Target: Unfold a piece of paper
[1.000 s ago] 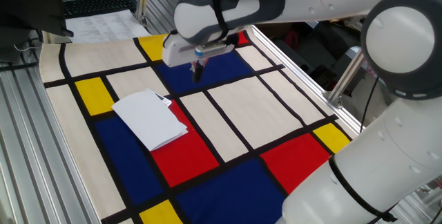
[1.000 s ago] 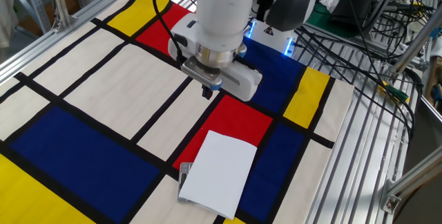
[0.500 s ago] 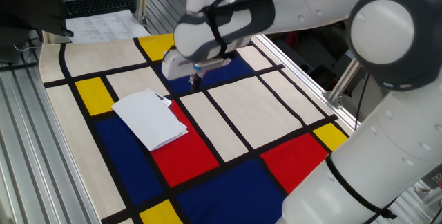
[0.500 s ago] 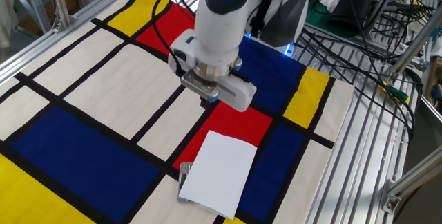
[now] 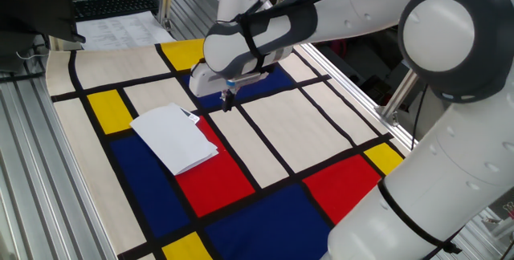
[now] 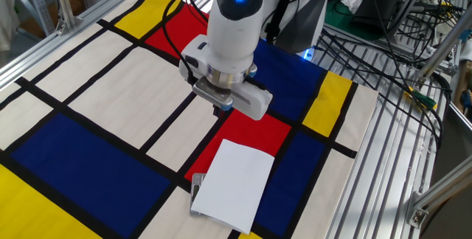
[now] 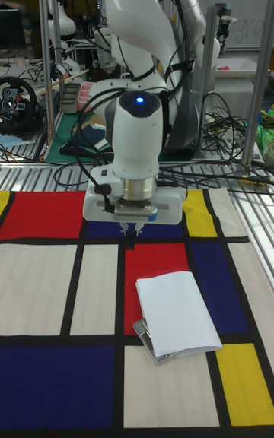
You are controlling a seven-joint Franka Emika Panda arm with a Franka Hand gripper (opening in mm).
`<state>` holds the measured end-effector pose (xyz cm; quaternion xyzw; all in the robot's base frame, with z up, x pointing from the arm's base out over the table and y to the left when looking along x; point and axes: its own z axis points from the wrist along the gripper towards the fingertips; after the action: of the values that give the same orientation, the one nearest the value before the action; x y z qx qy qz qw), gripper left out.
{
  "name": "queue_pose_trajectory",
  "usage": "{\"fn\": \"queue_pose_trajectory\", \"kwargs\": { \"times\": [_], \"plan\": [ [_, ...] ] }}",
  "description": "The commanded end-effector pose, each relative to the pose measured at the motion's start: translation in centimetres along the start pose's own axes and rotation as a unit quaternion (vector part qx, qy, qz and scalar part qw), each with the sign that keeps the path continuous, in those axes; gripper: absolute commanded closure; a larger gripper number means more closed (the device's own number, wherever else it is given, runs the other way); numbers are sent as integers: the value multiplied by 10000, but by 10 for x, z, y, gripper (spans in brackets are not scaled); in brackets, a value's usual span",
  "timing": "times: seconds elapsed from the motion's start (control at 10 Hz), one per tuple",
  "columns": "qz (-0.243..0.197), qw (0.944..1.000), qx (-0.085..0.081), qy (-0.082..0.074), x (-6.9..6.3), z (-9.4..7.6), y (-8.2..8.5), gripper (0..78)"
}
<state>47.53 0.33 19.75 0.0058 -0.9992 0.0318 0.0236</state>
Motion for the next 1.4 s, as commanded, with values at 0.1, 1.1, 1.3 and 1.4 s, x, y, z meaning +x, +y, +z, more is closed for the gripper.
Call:
{"fn": "queue_pose_trajectory", "kwargs": {
  "times": [0.1, 1.1, 1.3, 1.4],
  "plan": [
    [26, 10000, -7, -29, -1, -1, 0, 776],
    [692, 9956, -589, 247, -5, 11, 6, 776],
    [690, 9948, -710, 256, 0, 18, 5, 776],
    [707, 9950, -660, 250, 5, 23, 3, 776]
  ]
}}
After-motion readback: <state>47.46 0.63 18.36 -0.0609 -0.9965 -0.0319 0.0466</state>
